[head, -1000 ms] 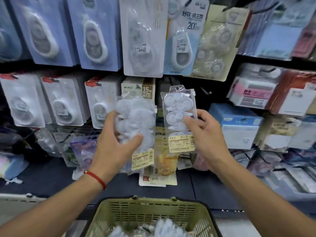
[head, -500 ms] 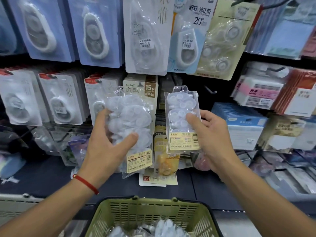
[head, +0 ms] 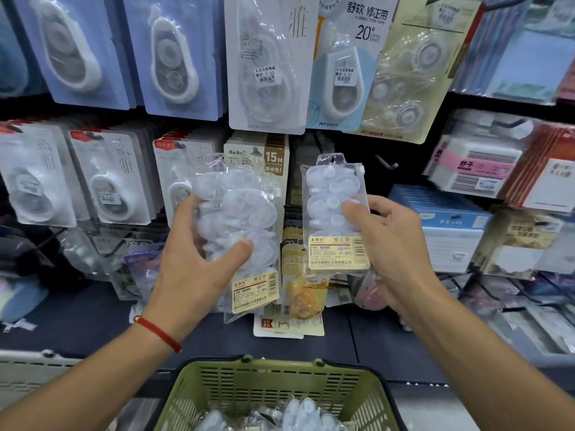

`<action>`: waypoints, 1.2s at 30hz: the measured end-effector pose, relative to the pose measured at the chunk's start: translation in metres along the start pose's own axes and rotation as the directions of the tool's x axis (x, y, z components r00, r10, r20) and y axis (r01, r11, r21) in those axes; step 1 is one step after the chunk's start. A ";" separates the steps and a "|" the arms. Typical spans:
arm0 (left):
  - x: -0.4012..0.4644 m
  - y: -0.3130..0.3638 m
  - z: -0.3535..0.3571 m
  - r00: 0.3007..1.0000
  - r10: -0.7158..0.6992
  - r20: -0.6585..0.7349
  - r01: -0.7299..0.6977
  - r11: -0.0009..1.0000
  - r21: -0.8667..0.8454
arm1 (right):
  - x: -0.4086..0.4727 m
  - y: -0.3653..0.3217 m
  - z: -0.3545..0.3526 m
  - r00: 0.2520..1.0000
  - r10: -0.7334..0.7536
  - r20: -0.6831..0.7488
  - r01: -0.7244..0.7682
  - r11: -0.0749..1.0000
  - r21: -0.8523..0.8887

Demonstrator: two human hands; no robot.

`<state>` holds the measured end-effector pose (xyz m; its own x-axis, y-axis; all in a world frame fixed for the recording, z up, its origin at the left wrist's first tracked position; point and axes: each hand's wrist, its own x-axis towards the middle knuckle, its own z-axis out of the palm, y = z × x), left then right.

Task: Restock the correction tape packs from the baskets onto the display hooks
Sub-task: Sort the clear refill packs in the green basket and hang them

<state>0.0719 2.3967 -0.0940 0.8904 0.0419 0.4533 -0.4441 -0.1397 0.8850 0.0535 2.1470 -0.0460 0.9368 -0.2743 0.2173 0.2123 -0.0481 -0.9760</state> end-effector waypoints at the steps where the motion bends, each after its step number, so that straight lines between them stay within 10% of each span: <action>1: 0.000 0.000 0.000 1.000 -0.002 -0.003 0.002 1.000 0.008 | 0.001 -0.001 0.000 1.000 -0.007 -0.005 0.007 1.000 -0.003; 15: 0.002 -0.002 0.000 1.000 -0.021 0.005 0.021 1.000 -0.001 | 0.011 -0.001 0.000 1.000 0.017 0.022 -0.016 0.999 -0.047; 21: -0.001 -0.005 0.003 0.993 -0.098 0.072 0.102 0.993 -0.062 | 0.018 0.023 -0.004 0.996 -0.086 -0.017 0.051 0.733 -0.679; 28: -0.006 -0.005 0.019 0.946 -0.248 0.208 0.303 0.903 -0.303 | -0.011 0.036 0.027 0.916 -0.007 0.402 0.172 0.911 -0.375; 36: 0.001 -0.003 0.014 0.932 -0.320 0.169 0.361 0.851 -0.381 | -0.011 0.031 0.024 0.978 -0.088 0.188 0.113 0.986 -0.126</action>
<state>0.0749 2.3837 -0.0975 0.9891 -0.0836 0.1215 -0.0944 0.2737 0.9572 0.0564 2.1713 -0.0786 0.9498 -0.0838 0.3013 0.2803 -0.1995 -0.9390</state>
